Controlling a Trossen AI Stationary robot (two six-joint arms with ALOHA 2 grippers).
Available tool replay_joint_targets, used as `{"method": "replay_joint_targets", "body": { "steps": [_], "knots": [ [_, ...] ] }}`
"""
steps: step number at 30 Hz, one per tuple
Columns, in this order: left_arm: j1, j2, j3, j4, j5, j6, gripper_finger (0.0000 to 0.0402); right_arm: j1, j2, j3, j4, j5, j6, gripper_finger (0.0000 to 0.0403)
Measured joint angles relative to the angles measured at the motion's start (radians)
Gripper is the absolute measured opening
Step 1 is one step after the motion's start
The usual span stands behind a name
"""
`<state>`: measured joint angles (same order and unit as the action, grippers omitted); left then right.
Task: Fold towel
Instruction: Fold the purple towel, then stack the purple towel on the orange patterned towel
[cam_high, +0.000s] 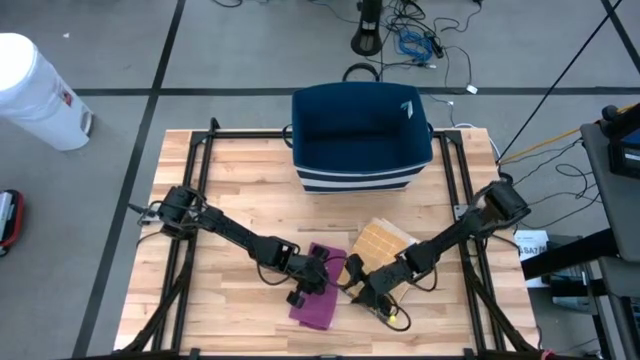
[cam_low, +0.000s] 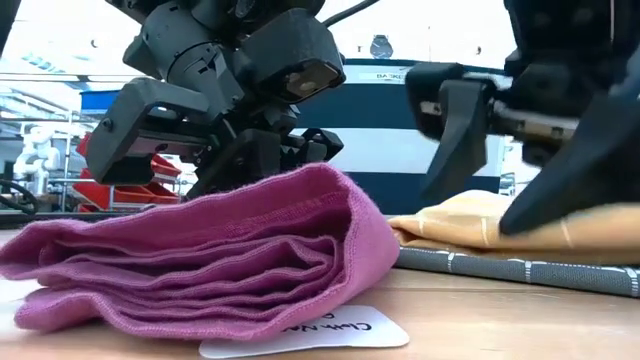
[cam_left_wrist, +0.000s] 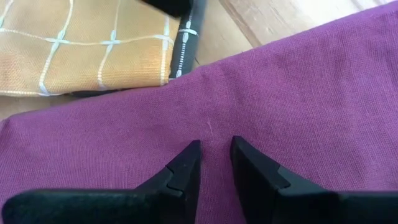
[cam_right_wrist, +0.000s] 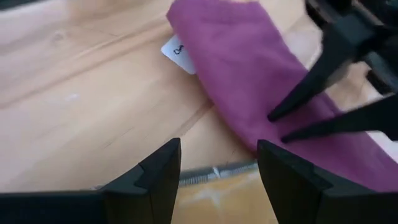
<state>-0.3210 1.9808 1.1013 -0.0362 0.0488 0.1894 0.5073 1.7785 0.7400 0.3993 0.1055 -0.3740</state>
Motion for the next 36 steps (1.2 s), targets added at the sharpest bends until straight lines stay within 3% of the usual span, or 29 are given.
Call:
{"method": "replay_joint_targets", "body": {
  "steps": [8, 13, 17, 23, 30, 36],
  "knots": [
    [0.012, 0.000, 0.000, 0.000, -0.013, -0.020, 0.0099, -0.018, 0.162, 0.161, -0.011, 0.004, -0.126, 0.0198],
    [0.012, -0.002, -0.005, -0.022, -0.012, -0.025, 0.0099, -0.029, 0.239, 0.276, -0.141, 0.052, -0.111, 0.0194],
    [0.007, -0.003, -0.005, -0.023, -0.012, -0.018, 0.0099, -0.021, 0.260, 0.310, -0.150, 0.109, -0.110, 0.0150],
    [0.000, -0.052, -0.008, -0.060, -0.032, -0.020, 0.0099, -0.017, 0.267, 0.338, -0.160, 0.184, -0.162, 0.0016],
    [-0.028, -0.177, -0.007, -0.134, -0.150, -0.058, 0.0099, -0.016, 0.238, 0.350, -0.100, 0.335, -0.236, 0.0002],
    [-0.064, -0.261, 0.005, -0.178, -0.215, -0.090, 0.0099, -0.021, 0.179, 0.371, -0.089, 0.363, -0.314, 0.0001]
  ]
}}
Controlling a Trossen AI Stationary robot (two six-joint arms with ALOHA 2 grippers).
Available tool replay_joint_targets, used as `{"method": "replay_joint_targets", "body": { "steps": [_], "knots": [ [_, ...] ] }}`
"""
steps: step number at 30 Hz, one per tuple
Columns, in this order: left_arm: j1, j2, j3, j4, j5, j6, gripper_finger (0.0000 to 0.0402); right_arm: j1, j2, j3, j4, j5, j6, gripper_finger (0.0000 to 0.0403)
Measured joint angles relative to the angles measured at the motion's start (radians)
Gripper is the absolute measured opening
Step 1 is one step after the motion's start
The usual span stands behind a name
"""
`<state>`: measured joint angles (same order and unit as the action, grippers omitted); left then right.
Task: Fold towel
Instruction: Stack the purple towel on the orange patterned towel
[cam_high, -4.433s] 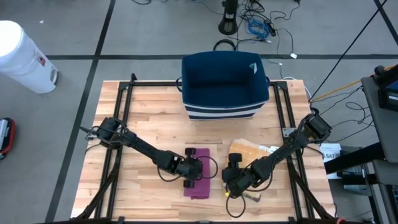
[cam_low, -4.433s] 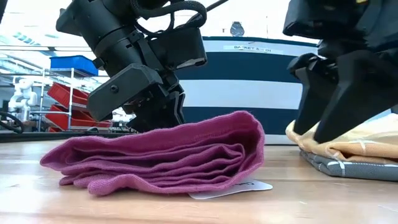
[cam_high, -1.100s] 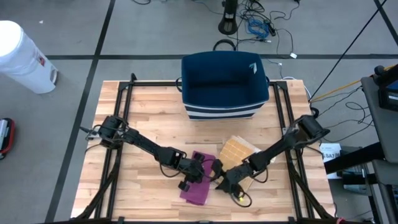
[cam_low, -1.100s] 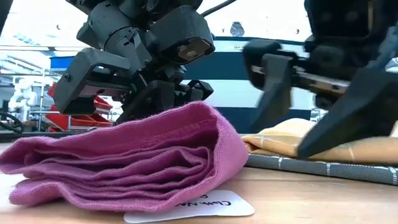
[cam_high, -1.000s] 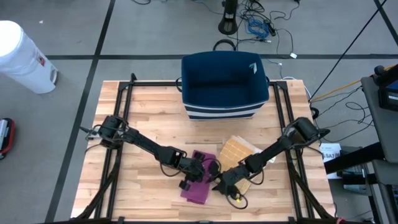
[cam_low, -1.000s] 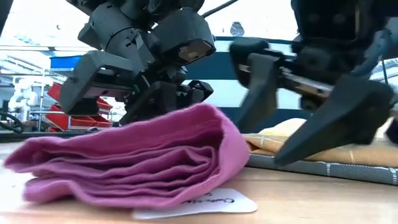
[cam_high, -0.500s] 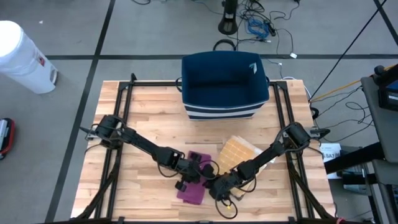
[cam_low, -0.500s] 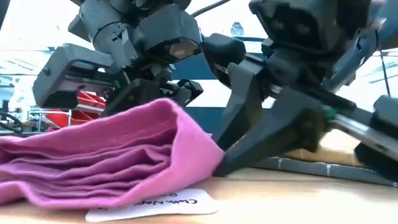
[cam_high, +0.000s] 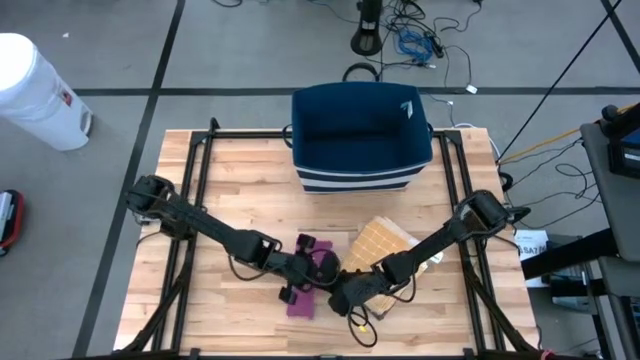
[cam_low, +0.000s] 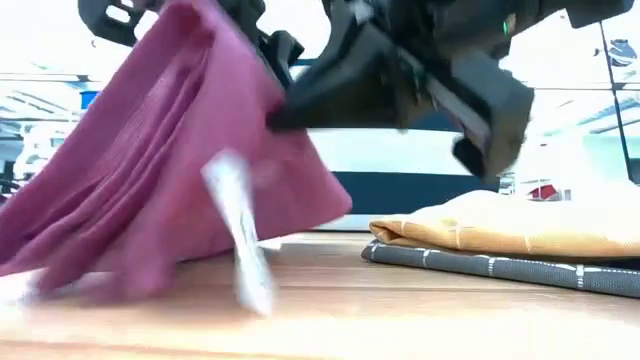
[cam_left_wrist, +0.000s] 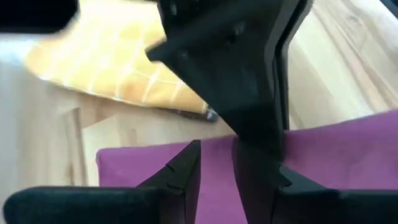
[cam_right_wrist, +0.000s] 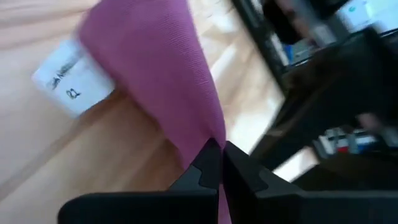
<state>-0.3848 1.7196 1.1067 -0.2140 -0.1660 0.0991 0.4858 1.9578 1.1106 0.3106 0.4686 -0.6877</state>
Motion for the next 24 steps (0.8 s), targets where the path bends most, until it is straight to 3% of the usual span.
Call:
{"method": "replay_joint_targets", "body": {
  "steps": [9, 18, 24],
  "knots": [
    [-0.052, -0.062, -0.002, -0.117, -0.226, -0.080, 0.0099, -0.036, -0.108, 0.028, -0.204, 0.151, -0.089, 0.0000],
    [-0.062, -0.064, -0.004, -0.143, -0.236, -0.101, 0.0099, -0.063, -0.239, 0.028, -0.419, 0.294, -0.079, 0.0000],
    [-0.064, -0.064, -0.004, -0.147, -0.236, -0.099, 0.0099, -0.048, -0.348, 0.028, -0.671, 0.383, 0.066, 0.0000]
  ]
}}
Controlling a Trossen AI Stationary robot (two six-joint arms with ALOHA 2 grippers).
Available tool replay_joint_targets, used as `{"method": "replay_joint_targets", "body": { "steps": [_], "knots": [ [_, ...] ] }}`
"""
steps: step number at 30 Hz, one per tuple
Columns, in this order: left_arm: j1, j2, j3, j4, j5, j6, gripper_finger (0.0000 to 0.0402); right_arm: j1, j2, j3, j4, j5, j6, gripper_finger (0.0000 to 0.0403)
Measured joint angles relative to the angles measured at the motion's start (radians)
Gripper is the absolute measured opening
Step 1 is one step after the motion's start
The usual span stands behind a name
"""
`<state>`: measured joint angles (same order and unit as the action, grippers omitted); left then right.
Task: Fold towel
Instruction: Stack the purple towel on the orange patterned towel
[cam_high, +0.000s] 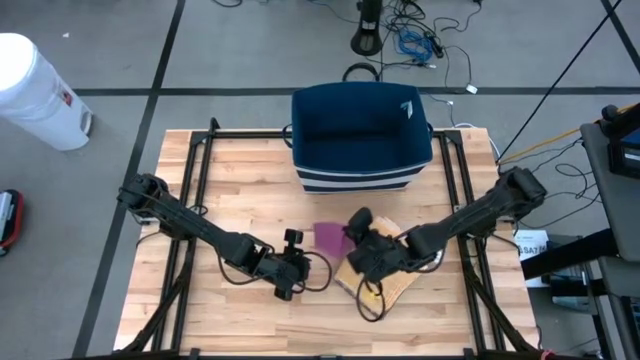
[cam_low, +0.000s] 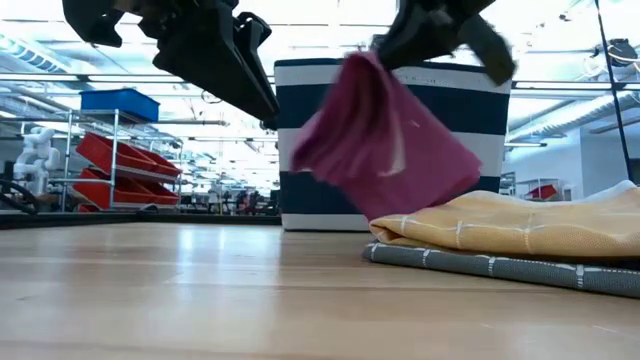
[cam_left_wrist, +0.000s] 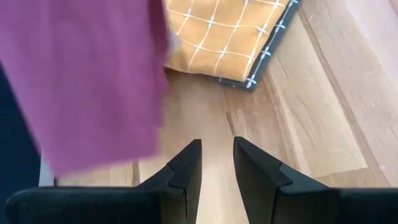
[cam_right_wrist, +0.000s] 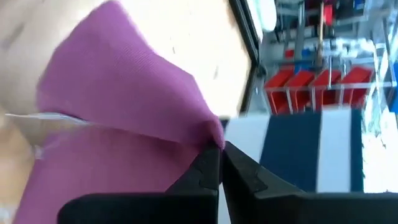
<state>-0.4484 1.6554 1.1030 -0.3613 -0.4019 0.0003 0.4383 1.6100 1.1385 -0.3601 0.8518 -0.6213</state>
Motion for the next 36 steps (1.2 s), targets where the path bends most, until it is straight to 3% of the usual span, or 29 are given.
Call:
{"method": "replay_joint_targets", "body": {
  "steps": [7, 13, 17, 24, 36],
  "knots": [
    [0.001, 0.000, 0.000, 0.001, 0.000, 0.008, 0.0099, 0.026, -0.101, 0.000, -0.289, 0.185, 0.161, 0.0000],
    [0.000, 0.000, -0.001, 0.002, 0.000, 0.005, 0.0099, 0.058, -0.183, -0.001, -0.418, 0.243, 0.254, 0.0000],
    [-0.005, 0.000, -0.001, 0.003, -0.001, 0.003, 0.0099, 0.080, -0.202, 0.000, -0.458, 0.118, 0.368, 0.0000],
    [-0.006, 0.000, -0.001, 0.003, 0.000, -0.019, 0.0099, 0.110, -0.158, -0.083, -0.448, -0.274, 0.710, 0.0000],
    [-0.006, -0.001, -0.002, 0.003, 0.002, -0.018, 0.0099, 0.198, -0.115, -0.298, -0.242, -0.336, 1.100, 0.0005]
  ]
}}
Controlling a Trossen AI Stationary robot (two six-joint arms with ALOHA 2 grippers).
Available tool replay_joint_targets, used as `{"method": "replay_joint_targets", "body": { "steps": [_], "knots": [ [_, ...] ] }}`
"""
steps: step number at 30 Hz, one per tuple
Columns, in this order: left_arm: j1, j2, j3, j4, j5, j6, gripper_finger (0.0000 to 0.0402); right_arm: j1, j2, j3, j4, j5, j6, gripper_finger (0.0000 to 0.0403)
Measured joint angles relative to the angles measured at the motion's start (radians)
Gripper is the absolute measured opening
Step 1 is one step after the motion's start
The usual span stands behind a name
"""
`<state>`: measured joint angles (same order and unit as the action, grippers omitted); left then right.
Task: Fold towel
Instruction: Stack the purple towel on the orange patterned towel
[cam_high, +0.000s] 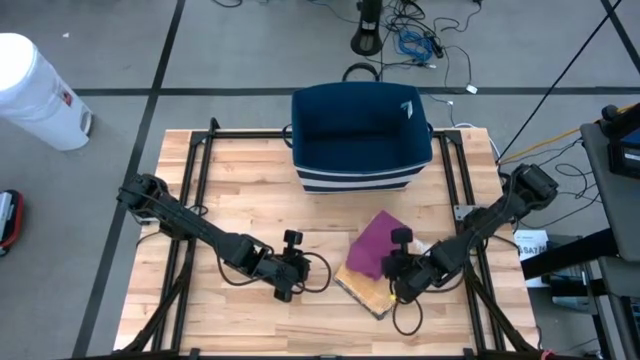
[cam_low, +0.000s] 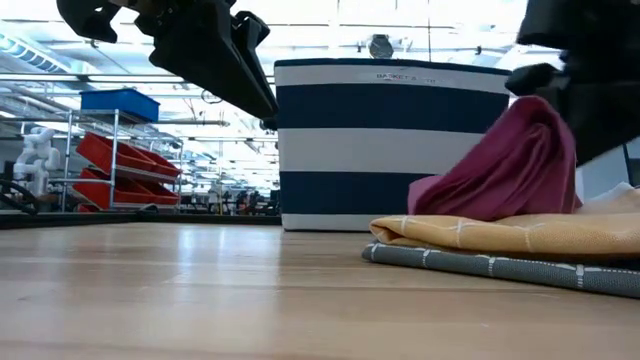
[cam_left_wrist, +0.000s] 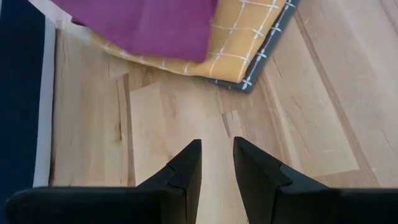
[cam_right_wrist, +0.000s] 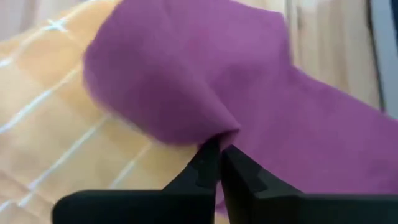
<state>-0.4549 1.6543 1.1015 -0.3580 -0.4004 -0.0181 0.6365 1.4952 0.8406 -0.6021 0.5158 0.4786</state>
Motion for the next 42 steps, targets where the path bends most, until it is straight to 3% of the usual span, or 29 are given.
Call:
{"method": "replay_joint_targets", "body": {
  "steps": [4, 13, 18, 27, 42],
  "knots": [
    [0.000, 0.000, 0.000, 0.000, 0.016, -0.005, 0.0099, 0.044, 0.000, -0.027, 0.060, 0.018, 0.008, 0.0040],
    [0.000, 0.000, 0.000, 0.005, 0.021, -0.008, 0.0099, 0.113, 0.000, -0.027, 0.052, 0.116, 0.047, 0.0177],
    [0.001, 0.000, 0.000, 0.015, 0.021, -0.007, 0.0099, 0.134, 0.000, -0.020, 0.051, 0.143, 0.032, 0.0216],
    [0.003, 0.000, 0.000, 0.032, 0.022, -0.007, 0.0099, 0.129, 0.013, 0.019, 0.188, 0.184, -0.187, 0.0206],
    [0.012, 0.000, 0.000, 0.038, 0.023, -0.007, 0.0099, 0.112, 0.106, 0.019, 0.198, 0.136, -0.235, 0.0196]
  ]
}}
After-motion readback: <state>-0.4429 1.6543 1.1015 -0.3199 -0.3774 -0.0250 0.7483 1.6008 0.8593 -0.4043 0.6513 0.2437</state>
